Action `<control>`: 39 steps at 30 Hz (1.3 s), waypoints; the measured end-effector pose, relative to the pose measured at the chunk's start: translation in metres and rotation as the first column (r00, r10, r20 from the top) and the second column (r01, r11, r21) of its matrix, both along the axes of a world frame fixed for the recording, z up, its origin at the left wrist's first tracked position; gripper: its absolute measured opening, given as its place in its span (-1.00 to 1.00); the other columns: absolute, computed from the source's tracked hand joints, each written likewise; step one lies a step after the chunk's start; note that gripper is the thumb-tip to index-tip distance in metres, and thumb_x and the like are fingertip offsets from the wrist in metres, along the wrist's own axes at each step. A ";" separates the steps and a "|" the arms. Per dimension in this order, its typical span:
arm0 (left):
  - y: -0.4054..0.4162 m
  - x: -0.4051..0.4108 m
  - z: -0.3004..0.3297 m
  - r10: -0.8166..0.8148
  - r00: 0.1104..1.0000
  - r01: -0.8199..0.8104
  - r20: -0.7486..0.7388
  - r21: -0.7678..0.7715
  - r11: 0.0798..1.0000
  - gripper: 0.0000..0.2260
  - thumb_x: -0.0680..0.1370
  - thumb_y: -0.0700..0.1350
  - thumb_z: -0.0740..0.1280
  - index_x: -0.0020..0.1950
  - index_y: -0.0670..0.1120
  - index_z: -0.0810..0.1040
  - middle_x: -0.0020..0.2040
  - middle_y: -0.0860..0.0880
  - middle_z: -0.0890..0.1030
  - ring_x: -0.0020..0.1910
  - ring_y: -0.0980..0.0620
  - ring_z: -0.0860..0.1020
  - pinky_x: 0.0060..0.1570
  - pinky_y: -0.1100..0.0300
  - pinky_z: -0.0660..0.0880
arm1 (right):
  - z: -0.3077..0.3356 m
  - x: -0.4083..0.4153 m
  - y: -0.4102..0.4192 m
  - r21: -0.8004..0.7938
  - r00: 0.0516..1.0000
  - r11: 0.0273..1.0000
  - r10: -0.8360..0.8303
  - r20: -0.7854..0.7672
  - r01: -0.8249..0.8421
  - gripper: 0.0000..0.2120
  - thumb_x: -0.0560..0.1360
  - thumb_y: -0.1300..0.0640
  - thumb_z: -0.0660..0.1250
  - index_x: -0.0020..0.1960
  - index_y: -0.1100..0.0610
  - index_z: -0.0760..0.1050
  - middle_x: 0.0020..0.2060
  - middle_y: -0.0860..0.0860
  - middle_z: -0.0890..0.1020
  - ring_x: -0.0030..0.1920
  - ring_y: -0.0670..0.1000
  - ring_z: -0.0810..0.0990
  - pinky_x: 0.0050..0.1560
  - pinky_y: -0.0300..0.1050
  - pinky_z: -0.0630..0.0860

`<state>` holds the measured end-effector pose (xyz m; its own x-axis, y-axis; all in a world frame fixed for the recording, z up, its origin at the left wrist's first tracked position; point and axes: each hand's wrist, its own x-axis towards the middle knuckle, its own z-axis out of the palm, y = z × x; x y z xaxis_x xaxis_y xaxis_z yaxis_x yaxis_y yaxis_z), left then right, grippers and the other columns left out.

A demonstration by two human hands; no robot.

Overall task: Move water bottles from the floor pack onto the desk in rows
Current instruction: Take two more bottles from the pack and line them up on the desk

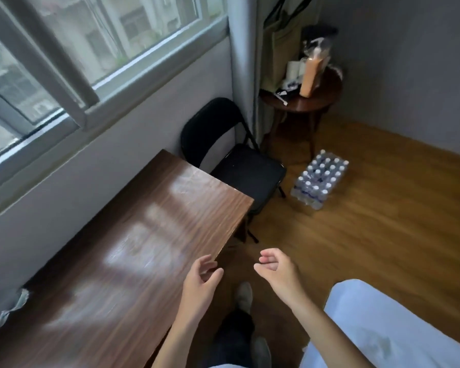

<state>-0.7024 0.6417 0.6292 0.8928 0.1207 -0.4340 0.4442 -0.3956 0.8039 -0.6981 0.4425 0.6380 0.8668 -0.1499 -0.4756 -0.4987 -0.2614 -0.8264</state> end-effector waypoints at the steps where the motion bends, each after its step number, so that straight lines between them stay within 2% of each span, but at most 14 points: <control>1: -0.010 0.014 -0.001 -0.044 0.999 0.044 -0.001 0.001 0.999 -0.66 0.57 -0.06 0.38 0.33 0.03 0.45 0.14 0.10 0.60 0.12 0.20 0.56 0.00 0.38 0.46 | -0.002 0.007 -0.010 0.003 0.999 0.999 -0.037 -0.007 0.037 -0.76 0.40 0.19 0.46 0.02 0.01 0.52 -0.07 -0.04 0.64 -0.14 -0.15 0.63 0.00 -0.19 0.56; 4: -0.037 0.064 -0.010 -0.167 0.986 0.167 -0.013 0.010 0.986 -0.67 0.58 -0.05 0.38 0.33 0.04 0.44 0.15 0.09 0.59 0.14 0.14 0.58 0.06 0.29 0.52 | -0.007 0.030 -0.040 -0.004 0.989 0.990 -0.144 -0.019 0.144 -0.76 0.41 0.18 0.46 0.04 0.02 0.52 -0.07 -0.06 0.64 -0.14 -0.19 0.62 -0.09 -0.33 0.51; 8: -0.072 0.140 -0.022 -0.281 0.960 0.281 -0.001 0.007 0.960 -0.68 0.56 -0.07 0.40 0.30 0.03 0.48 0.13 0.07 0.62 0.15 0.08 0.60 0.16 0.12 0.57 | -0.014 0.065 -0.075 -0.038 0.963 0.963 -0.268 -0.019 0.267 -0.76 0.43 0.13 0.43 0.08 0.01 0.52 -0.06 -0.09 0.63 -0.11 -0.20 0.61 -0.13 -0.37 0.48; 13: -0.124 0.214 -0.027 -0.422 0.907 0.422 -0.001 -0.026 0.906 -0.71 0.56 -0.13 0.40 0.27 -0.02 0.49 0.11 0.04 0.63 0.06 0.16 0.60 0.03 0.28 0.53 | -0.019 0.110 -0.116 -0.042 0.909 0.909 -0.415 -0.043 0.414 -0.76 0.45 0.12 0.42 0.10 0.01 0.51 -0.03 -0.08 0.62 -0.05 -0.17 0.60 -0.09 -0.29 0.51; 17: -0.167 0.262 -0.036 -0.510 0.860 0.509 -0.032 -0.022 0.860 -0.69 0.57 -0.11 0.38 0.31 -0.01 0.48 0.15 0.03 0.61 0.06 0.11 0.61 0.05 0.11 0.63 | -0.022 0.140 -0.147 -0.067 0.859 0.859 -0.510 -0.050 0.507 -0.77 0.46 0.11 0.41 0.11 0.02 0.51 -0.03 -0.08 0.62 -0.02 -0.13 0.61 0.00 -0.21 0.54; 19: -0.186 0.280 -0.042 -0.562 0.826 0.563 -0.032 0.005 0.827 -0.68 0.58 -0.10 0.37 0.34 -0.03 0.48 0.15 0.06 0.59 0.04 0.16 0.58 -0.02 0.31 0.58 | -0.027 0.154 -0.162 -0.090 0.842 0.843 -0.536 -0.060 0.531 -0.76 0.46 0.10 0.41 0.12 0.03 0.51 -0.02 -0.09 0.62 0.01 -0.10 0.61 0.02 -0.18 0.54; 21: -0.205 0.297 -0.050 -0.599 0.798 0.600 -0.064 0.008 0.800 -0.66 0.59 -0.09 0.36 0.36 -0.04 0.47 0.13 0.10 0.57 0.01 0.20 0.55 -0.09 0.39 0.54 | -0.034 0.167 -0.176 -0.125 0.835 0.839 -0.542 -0.095 0.530 -0.74 0.47 0.09 0.41 0.15 0.04 0.51 0.00 -0.08 0.61 0.03 -0.08 0.60 0.04 -0.19 0.53; 25: -0.243 0.328 -0.068 -0.657 0.741 0.666 -0.139 0.020 0.746 -0.62 0.58 -0.05 0.37 0.38 -0.05 0.47 0.16 0.09 0.58 0.08 0.14 0.55 0.03 0.32 0.46 | -0.052 0.194 -0.207 -0.160 0.830 0.842 -0.537 -0.152 0.516 -0.67 0.45 0.07 0.42 0.20 0.09 0.52 0.03 -0.05 0.62 0.04 -0.08 0.60 0.09 -0.18 0.51; 30: -0.293 0.368 -0.081 -0.679 0.703 0.696 -0.213 0.009 0.718 -0.62 0.58 -0.02 0.36 0.39 -0.04 0.45 0.14 0.10 0.56 0.14 0.11 0.54 -0.08 0.43 0.42 | -0.071 0.234 -0.260 -0.158 0.872 0.899 -0.436 -0.222 0.409 -0.60 0.46 0.07 0.42 0.27 0.12 0.49 0.12 -0.02 0.58 0.10 -0.07 0.57 0.12 -0.21 0.49; 34: -0.336 0.403 -0.080 -0.666 0.701 0.693 -0.254 0.020 0.721 -0.62 0.58 -0.03 0.36 0.37 -0.06 0.47 0.15 0.07 0.58 0.15 0.09 0.55 0.09 0.28 0.44 | -0.078 0.268 -0.306 -0.135 0.899 0.927 -0.372 -0.230 0.349 -0.61 0.46 0.08 0.40 0.26 0.10 0.48 0.12 -0.04 0.58 0.06 -0.10 0.56 0.08 -0.26 0.47; 39: -0.377 0.444 -0.082 -0.650 0.704 0.689 -0.286 0.053 0.723 -0.62 0.56 -0.04 0.38 0.36 -0.09 0.49 0.13 0.03 0.62 0.13 0.06 0.58 0.15 0.22 0.50 | -0.086 0.313 -0.357 -0.118 0.913 0.946 -0.323 -0.249 0.302 -0.64 0.45 0.12 0.41 0.23 0.13 0.50 0.07 0.00 0.60 0.02 -0.07 0.58 0.08 -0.23 0.49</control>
